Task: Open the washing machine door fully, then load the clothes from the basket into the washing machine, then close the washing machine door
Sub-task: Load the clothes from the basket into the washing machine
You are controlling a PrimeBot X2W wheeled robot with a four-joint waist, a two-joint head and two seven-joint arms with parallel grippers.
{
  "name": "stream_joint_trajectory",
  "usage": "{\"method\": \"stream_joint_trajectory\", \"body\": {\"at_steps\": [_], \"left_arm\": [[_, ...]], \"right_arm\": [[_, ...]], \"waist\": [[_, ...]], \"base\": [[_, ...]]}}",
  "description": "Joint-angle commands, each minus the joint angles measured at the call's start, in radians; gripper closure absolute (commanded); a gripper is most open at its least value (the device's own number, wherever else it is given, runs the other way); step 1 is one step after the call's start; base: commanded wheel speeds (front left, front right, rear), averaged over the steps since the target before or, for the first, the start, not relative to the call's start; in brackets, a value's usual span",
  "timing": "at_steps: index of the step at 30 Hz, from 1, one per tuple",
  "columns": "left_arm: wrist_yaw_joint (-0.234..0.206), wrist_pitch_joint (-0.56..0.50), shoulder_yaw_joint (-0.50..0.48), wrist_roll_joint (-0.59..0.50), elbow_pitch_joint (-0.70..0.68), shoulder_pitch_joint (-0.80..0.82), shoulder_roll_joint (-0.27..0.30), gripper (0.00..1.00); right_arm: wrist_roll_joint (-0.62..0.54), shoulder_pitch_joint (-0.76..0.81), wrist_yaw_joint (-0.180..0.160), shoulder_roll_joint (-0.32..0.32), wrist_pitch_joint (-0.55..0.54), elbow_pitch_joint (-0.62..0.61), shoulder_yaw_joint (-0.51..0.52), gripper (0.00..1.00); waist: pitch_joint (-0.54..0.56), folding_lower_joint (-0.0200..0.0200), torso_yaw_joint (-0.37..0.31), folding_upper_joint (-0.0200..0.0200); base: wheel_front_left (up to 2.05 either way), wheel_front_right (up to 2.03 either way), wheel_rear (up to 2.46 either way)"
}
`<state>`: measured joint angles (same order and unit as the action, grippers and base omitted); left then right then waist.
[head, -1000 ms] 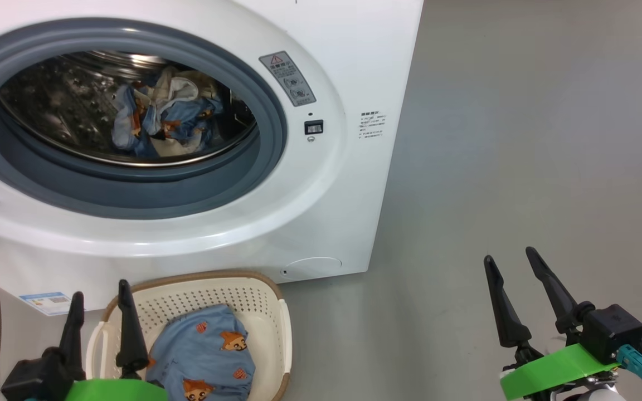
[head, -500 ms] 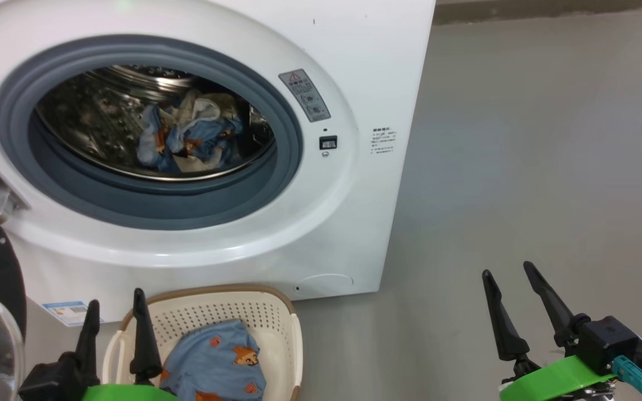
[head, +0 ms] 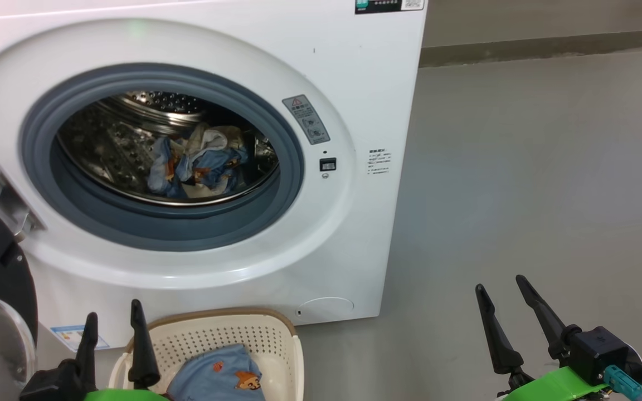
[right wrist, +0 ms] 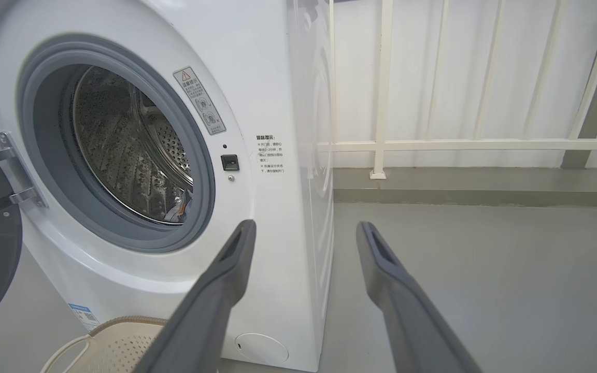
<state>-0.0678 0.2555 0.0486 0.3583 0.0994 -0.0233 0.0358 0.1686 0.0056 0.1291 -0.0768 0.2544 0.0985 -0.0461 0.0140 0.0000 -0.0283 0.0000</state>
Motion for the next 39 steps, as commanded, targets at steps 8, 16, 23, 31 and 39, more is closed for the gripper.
{"method": "stream_joint_trajectory", "body": {"at_steps": [8,16,23,31,39], "left_arm": [[-0.011,0.006,-0.033,0.016,-0.025,0.005,0.014,0.00],[-0.006,0.006,-0.047,0.012,-0.025,-0.003,0.014,0.00],[-0.006,0.006,-0.050,0.012,-0.024,-0.015,0.014,0.00],[-0.006,0.006,-0.050,0.008,-0.029,-0.014,0.014,0.00],[-0.005,0.006,-0.044,0.003,-0.014,-0.008,0.014,0.00]], "right_arm": [[-0.010,0.012,0.002,0.001,0.007,-0.023,-0.013,0.00],[-0.014,0.020,0.002,-0.004,0.007,-0.024,-0.001,0.00],[-0.017,0.032,0.002,-0.002,0.007,-0.024,0.005,0.00],[-0.017,0.033,0.002,0.002,0.007,-0.028,0.003,0.00],[-0.017,0.035,0.002,0.005,0.007,-0.029,0.008,0.00]], "waist": [[0.019,0.0000,-0.010,0.0000],[0.029,0.0000,-0.008,0.0000],[0.042,0.0000,-0.008,0.0000],[0.034,0.0000,-0.008,0.0000],[0.016,0.0000,-0.002,0.0000]], "base": [[0.00,0.00,0.00],[0.00,0.00,0.00],[0.00,0.00,0.00],[0.00,0.00,0.00],[0.00,0.00,0.00]]}}
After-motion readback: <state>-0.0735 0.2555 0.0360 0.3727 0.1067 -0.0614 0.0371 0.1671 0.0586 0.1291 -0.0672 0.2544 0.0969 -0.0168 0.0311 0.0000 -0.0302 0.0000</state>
